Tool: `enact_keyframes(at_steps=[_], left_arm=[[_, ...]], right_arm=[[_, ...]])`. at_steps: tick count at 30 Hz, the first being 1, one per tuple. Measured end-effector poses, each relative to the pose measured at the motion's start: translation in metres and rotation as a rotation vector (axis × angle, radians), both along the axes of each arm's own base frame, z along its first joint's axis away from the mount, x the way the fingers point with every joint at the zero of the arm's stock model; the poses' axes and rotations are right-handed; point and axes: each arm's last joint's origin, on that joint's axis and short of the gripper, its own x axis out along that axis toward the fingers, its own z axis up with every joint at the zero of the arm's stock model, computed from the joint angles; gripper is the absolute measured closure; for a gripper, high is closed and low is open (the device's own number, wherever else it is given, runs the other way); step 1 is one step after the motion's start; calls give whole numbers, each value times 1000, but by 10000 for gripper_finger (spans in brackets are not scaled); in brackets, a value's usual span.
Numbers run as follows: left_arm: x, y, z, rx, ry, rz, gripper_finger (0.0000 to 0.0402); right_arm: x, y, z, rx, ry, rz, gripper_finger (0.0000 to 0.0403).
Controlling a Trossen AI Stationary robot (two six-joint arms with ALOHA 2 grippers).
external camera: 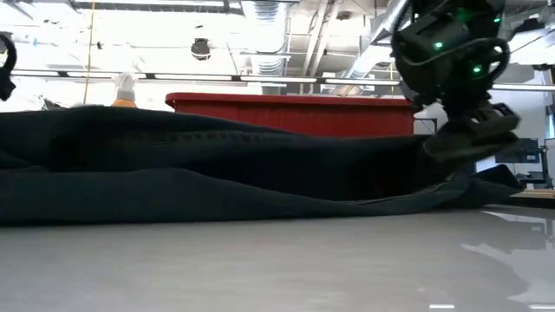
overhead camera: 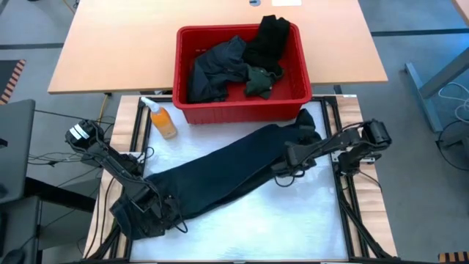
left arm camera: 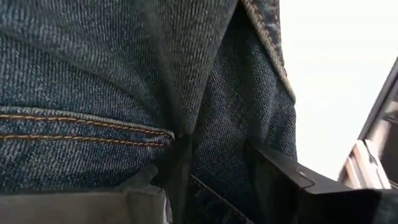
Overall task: Fold Laundry from Bin
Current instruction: Fold the dark blue jeans
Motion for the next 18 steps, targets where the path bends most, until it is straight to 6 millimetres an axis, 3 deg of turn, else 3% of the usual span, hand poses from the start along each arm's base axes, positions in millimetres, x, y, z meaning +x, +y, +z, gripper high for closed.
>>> enact_keyframes(at_steps=[8,13,18], left_arm=[[-2,-3,1,-41,71,45,260],[-10,-10,1,-48,90,34,260],[-18,-17,1,-36,101,55,260]], right_arm=[[17,-42,26,-307,-120,22,381],[20,-63,40,-424,56,124,382],[17,-67,47,-490,278,242,382]])
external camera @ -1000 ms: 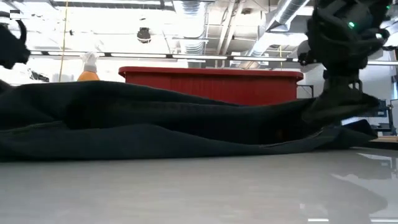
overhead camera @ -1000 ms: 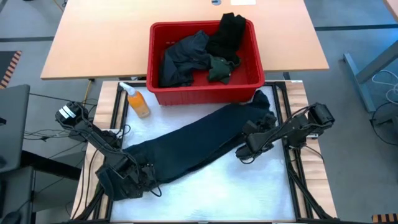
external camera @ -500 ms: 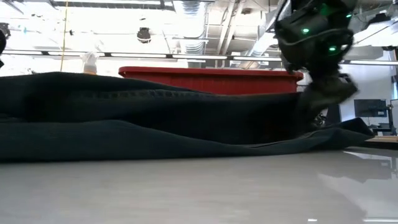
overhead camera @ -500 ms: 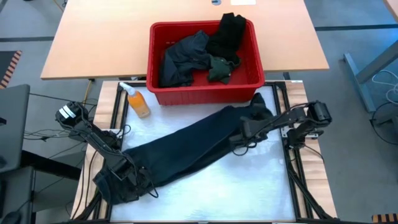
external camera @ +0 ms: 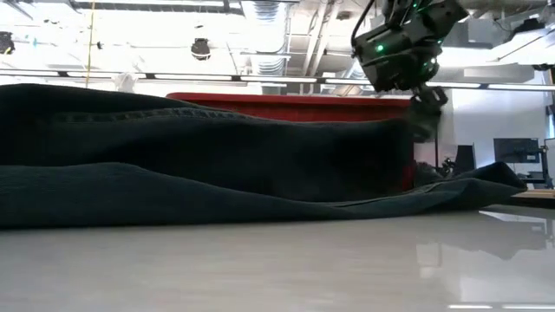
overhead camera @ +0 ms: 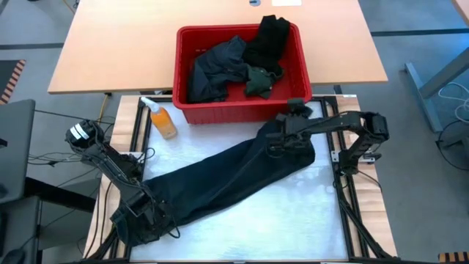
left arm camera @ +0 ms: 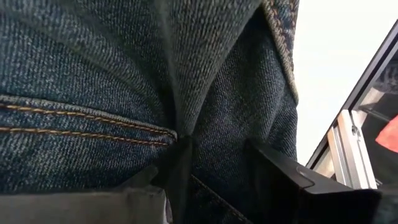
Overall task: Fold Laundry from Bin
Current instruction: Fold the dark blue jeans
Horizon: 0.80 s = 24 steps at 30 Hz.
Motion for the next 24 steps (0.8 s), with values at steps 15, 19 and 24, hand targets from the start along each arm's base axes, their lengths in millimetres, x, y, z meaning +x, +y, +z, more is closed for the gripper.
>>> enact_keyframes(at_steps=[15,19,24], left_arm=[[-7,-8,0,14,-35,27,260],[-6,-8,0,27,-61,15,260],[-6,-8,0,28,-64,12,260]], right_arm=[[-35,41,45,621,-976,-267,382],[-54,62,47,848,-1069,-226,373],[-68,72,45,904,-790,1,335]])
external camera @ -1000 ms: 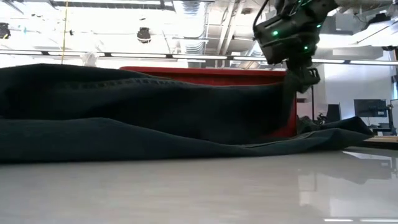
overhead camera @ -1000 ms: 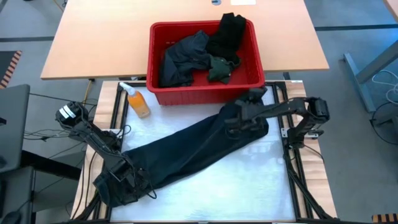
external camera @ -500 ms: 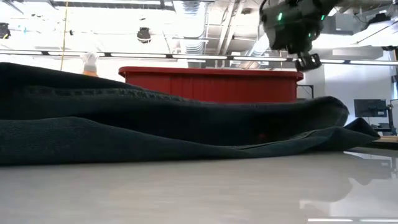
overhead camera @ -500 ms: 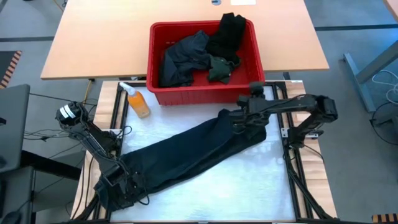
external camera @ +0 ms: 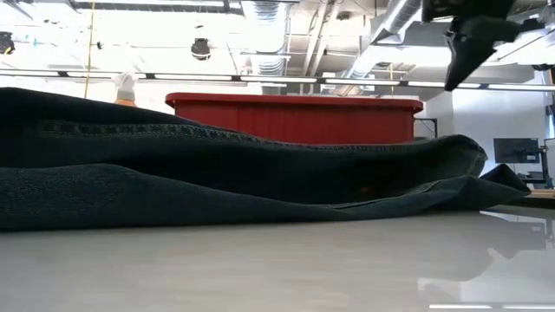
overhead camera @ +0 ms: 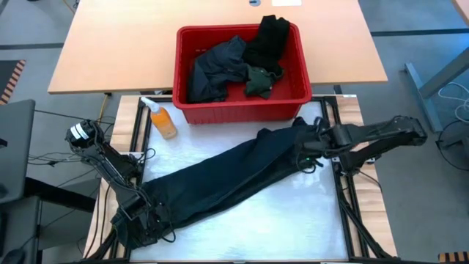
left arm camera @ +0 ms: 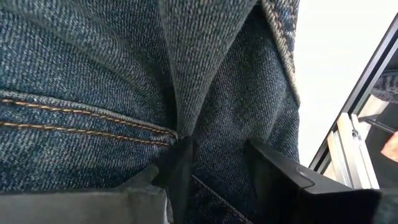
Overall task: Fold Laundry from Bin
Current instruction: Fold the dark blue jeans
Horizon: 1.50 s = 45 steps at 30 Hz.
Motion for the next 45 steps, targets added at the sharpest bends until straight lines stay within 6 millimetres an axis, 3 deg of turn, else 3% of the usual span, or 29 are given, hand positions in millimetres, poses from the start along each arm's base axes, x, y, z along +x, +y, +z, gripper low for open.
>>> enact_keyframes(at_steps=[7,13,21,27,32,39,42,45], left_arm=[[1,0,0,19,-32,36,255],[6,-6,3,-12,-183,-67,240],[8,-2,25,-97,-149,-63,239],[4,6,61,-150,-230,-35,239],[-7,22,91,-171,-261,9,239],[-15,44,130,-157,-667,48,239],[-10,50,135,57,-930,41,239],[2,52,121,263,-1039,42,239]], right_arm=[[19,-6,-27,-112,418,340,236],[32,-23,-49,-213,753,357,166],[31,-39,-53,-116,759,261,161],[13,-39,-35,-87,627,172,163],[-4,-36,-21,-28,567,218,163],[-9,-38,-17,-35,563,276,163],[-9,-44,-28,-23,549,223,163],[-16,-54,-44,13,590,140,163]])
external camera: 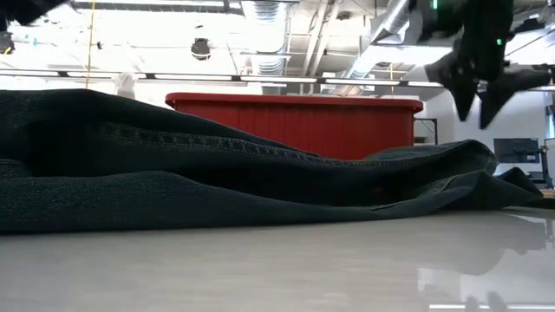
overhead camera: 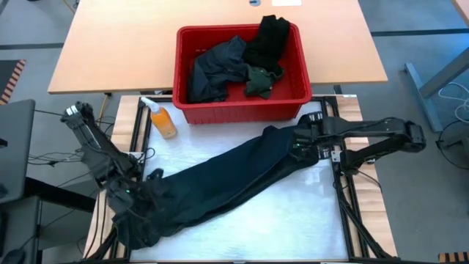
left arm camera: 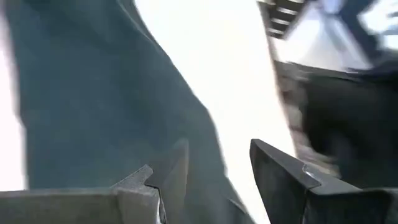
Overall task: Fold Laundry from Bin
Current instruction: Fold the dark blue jeans
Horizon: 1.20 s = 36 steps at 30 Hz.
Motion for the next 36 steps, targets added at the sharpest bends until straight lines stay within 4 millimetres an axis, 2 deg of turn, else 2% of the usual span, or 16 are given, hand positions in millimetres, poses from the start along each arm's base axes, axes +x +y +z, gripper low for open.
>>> enact_keyframes(at_steps=[6,12,18,25,29,32,34,36], left_arm=[[36,3,-47,90,61,-10,239],[57,6,-75,111,200,-48,239],[65,2,-76,80,177,-147,239],[63,2,-69,56,146,-163,239],[64,1,-68,52,134,-160,239],[66,1,-65,74,88,-172,239],[69,-1,-60,109,11,-185,239],[74,-2,-54,158,-90,-182,239]], right_arm=[[-16,-10,-18,-59,111,8,163],[-17,-9,-18,-48,23,36,163],[-19,-18,-16,-3,-25,35,163],[-12,-36,-16,-31,-115,4,163],[-8,-41,-22,28,-89,23,166],[-5,-45,-25,28,-56,28,201],[-4,-47,-26,3,-53,36,253],[-2,-49,-25,-22,-62,52,324]])
